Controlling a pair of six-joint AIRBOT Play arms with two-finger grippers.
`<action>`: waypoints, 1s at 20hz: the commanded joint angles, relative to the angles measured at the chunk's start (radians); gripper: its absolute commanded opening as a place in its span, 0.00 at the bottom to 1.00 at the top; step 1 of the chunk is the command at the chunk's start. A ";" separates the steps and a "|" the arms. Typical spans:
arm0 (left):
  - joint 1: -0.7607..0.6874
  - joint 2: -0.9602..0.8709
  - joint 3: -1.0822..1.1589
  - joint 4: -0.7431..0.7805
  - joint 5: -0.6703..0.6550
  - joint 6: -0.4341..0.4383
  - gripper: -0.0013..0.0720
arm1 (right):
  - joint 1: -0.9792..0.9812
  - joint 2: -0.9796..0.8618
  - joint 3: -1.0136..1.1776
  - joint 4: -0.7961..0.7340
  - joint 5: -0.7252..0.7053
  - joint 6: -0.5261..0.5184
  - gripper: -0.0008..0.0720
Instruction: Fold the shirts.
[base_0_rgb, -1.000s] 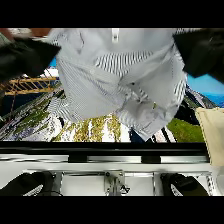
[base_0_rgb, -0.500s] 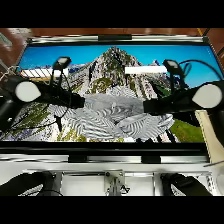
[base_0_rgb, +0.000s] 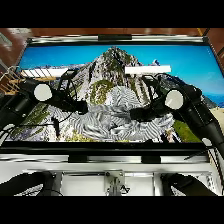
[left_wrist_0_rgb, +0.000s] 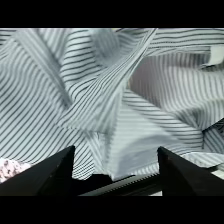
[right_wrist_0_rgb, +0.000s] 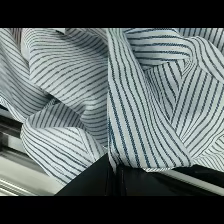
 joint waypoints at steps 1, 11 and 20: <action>0.082 0.058 0.000 0.007 -0.066 0.089 0.84 | 0.008 0.040 -0.002 -0.023 -0.018 0.007 0.13; 0.880 0.275 0.071 0.051 -0.058 0.229 0.84 | 0.008 0.117 0.107 0.021 -0.143 0.032 0.13; 1.155 0.085 0.072 0.268 0.017 0.349 0.92 | 0.008 0.117 0.107 0.019 -0.148 0.047 0.13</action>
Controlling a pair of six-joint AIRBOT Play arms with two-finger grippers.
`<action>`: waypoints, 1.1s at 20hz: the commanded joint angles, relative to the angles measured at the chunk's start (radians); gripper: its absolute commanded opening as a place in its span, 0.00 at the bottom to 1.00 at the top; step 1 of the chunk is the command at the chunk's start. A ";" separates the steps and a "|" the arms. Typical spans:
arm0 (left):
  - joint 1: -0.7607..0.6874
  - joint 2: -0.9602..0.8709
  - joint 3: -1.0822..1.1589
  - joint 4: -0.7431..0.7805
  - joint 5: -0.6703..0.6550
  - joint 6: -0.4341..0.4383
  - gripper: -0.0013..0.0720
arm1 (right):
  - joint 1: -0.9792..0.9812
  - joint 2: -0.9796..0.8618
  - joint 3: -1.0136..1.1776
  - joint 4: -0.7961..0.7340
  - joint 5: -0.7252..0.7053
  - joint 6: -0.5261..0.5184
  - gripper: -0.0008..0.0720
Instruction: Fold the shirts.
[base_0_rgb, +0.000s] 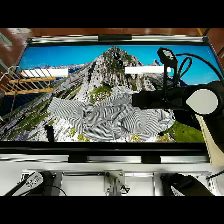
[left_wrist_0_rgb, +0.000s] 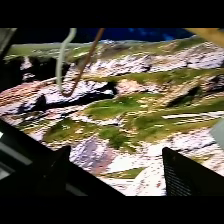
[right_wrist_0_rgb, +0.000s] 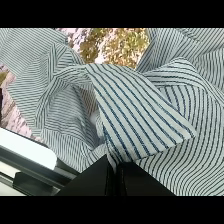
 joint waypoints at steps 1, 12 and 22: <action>0.043 -0.093 0.002 0.187 0.034 0.103 0.92 | 0.001 0.001 0.001 -0.002 -0.003 0.003 0.13; 0.119 -0.393 0.003 0.013 0.230 0.380 0.91 | 0.001 0.001 0.001 -0.042 -0.036 0.034 0.13; 0.118 -0.592 0.078 -0.059 0.231 0.510 0.91 | 0.001 0.001 0.001 -0.058 -0.048 0.084 0.13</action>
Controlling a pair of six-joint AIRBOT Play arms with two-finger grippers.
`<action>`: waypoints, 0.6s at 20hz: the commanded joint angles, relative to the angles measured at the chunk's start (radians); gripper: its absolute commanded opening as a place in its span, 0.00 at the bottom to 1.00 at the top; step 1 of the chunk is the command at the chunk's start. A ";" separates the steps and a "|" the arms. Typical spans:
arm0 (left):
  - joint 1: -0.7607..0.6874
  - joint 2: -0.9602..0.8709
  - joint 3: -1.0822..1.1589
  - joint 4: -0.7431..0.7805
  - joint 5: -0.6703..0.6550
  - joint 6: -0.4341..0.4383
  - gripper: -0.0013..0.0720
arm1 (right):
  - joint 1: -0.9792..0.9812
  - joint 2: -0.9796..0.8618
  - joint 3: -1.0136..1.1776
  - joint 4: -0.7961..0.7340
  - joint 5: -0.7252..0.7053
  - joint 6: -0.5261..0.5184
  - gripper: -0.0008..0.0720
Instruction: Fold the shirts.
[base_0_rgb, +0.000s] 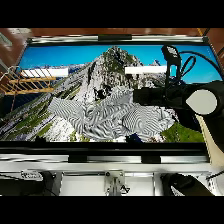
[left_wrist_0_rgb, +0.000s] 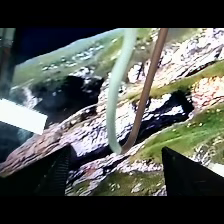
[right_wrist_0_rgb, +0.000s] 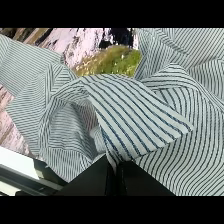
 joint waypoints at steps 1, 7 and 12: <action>0.000 -0.061 0.012 -0.056 -0.004 0.056 0.91 | 0.000 0.001 0.001 -0.015 -0.002 0.029 0.13; 0.001 -0.113 0.013 -0.095 -0.008 0.098 0.90 | 0.000 0.001 0.001 -0.022 -0.002 0.044 0.13; 0.002 -0.119 0.014 -0.094 -0.001 0.124 0.52 | 0.000 0.001 0.001 -0.024 -0.002 0.051 0.13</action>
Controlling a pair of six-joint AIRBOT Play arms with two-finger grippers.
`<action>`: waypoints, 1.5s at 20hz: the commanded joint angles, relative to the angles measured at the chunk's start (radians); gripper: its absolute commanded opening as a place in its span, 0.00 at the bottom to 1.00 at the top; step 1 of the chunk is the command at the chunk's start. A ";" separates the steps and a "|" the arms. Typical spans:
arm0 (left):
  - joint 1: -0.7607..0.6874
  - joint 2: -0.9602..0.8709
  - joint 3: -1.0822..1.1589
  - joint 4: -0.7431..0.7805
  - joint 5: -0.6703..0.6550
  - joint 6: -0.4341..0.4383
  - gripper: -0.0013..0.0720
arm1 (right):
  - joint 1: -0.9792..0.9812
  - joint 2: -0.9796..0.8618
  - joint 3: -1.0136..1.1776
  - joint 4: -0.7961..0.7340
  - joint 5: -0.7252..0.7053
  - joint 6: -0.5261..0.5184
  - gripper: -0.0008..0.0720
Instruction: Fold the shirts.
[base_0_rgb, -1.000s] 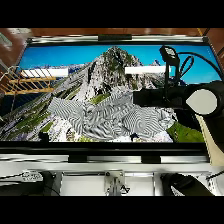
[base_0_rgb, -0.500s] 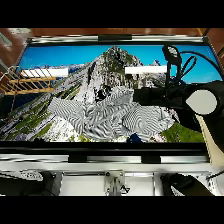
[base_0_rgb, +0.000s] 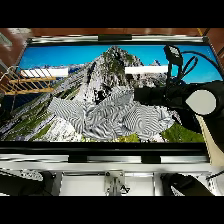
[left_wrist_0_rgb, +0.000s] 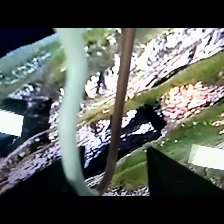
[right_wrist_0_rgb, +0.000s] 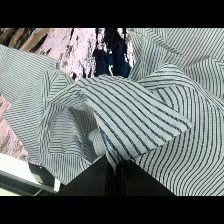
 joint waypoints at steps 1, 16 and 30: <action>0.001 -0.006 0.004 -0.003 0.003 0.018 0.43 | 0.000 0.001 0.001 -0.009 0.000 0.006 0.13; -0.047 0.214 0.135 -0.014 -0.103 -0.098 0.09 | 0.000 0.001 0.001 -0.102 0.104 -0.014 0.13; -1.049 0.853 -0.256 0.197 -0.435 -0.192 0.08 | -0.001 0.001 0.002 -0.348 0.189 0.020 0.13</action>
